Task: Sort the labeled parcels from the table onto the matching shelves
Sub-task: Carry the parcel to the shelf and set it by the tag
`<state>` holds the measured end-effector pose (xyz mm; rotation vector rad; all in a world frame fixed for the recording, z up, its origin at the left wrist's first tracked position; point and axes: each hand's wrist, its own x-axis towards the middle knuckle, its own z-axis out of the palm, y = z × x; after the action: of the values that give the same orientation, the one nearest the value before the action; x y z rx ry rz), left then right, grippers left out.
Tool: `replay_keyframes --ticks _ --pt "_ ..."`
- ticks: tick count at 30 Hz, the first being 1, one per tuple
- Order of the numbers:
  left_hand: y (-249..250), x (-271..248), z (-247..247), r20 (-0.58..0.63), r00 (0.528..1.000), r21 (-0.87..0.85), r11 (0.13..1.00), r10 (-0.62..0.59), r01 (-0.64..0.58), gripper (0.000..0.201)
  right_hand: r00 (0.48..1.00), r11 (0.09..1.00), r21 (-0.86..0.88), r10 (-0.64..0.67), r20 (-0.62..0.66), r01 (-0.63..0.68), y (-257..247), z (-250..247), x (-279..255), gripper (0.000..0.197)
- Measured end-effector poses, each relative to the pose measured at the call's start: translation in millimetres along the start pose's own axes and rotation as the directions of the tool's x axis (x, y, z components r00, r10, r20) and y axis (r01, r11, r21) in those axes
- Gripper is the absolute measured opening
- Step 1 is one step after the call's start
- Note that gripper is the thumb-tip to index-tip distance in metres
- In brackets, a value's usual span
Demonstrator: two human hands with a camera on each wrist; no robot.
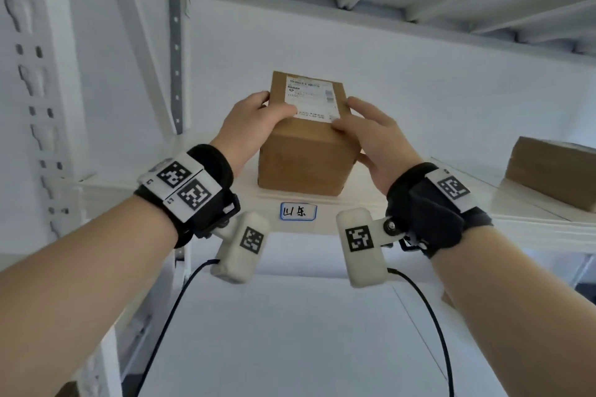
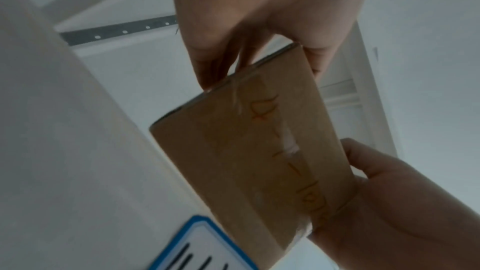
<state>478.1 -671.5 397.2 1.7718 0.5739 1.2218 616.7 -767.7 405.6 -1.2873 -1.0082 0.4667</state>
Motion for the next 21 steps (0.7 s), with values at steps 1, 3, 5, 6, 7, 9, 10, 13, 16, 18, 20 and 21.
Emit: replay_keyframes --ticks 1,3,5,6,7,9,10,13,16,18,20,21 --pt "-1 2 2 0.013 1.0 0.021 1.0 -0.016 0.015 0.028 1.0 1.0 -0.011 0.013 -0.01 -0.013 0 1 3 0.048" --pt "-6 6 6 0.032 0.998 0.056 0.998 -0.045 0.043 0.034 0.999 0.999 -0.035 0.034 -0.011 -0.034 1 0 8 0.04" --pt "-10 9 7 0.03 0.997 0.065 0.996 -0.07 0.068 0.042 0.999 0.997 -0.059 0.052 -0.009 -0.053 2 0 12 0.035" --pt "-12 11 7 0.026 0.996 0.072 0.994 -0.082 0.08 0.045 0.998 0.996 -0.071 0.059 -0.008 -0.059 2 1 15 0.034" --pt "-13 12 6 0.021 0.996 0.081 0.993 -0.091 0.089 0.049 0.998 0.994 -0.086 0.061 -0.005 -0.061 3 2 16 0.032" --pt "-15 15 5 0.01 0.994 0.095 0.989 -0.111 0.11 0.062 0.998 0.991 -0.115 0.064 -0.001 -0.064 3 5 18 0.031" --pt "-16 16 4 0.009 0.992 0.101 0.987 -0.123 0.121 0.068 0.998 0.989 -0.131 0.068 0.0 -0.067 4 6 19 0.031" --pt "-20 20 2 0.027 0.991 0.099 0.987 -0.129 0.125 0.04 0.997 0.981 -0.176 0.076 -0.018 -0.078 5 12 20 0.038" --pt "-22 24 0 0.042 0.991 0.095 0.988 -0.127 0.123 0.026 0.997 0.976 -0.201 0.077 -0.022 -0.08 5 16 24 0.04" --pt "-24 25 -1 0.041 0.991 0.104 0.987 -0.125 0.12 0.036 0.997 0.975 -0.209 0.077 -0.018 -0.08 6 18 27 0.038" --pt "-27 27 -1 0.029 0.992 0.121 0.985 -0.124 0.12 0.056 0.997 0.971 -0.226 0.077 -0.025 -0.081 6 19 29 0.041" --pt "-27 28 -2 0.032 0.992 0.132 0.984 -0.124 0.119 0.062 0.997 0.969 -0.235 0.075 -0.029 -0.08 6 20 30 0.042"
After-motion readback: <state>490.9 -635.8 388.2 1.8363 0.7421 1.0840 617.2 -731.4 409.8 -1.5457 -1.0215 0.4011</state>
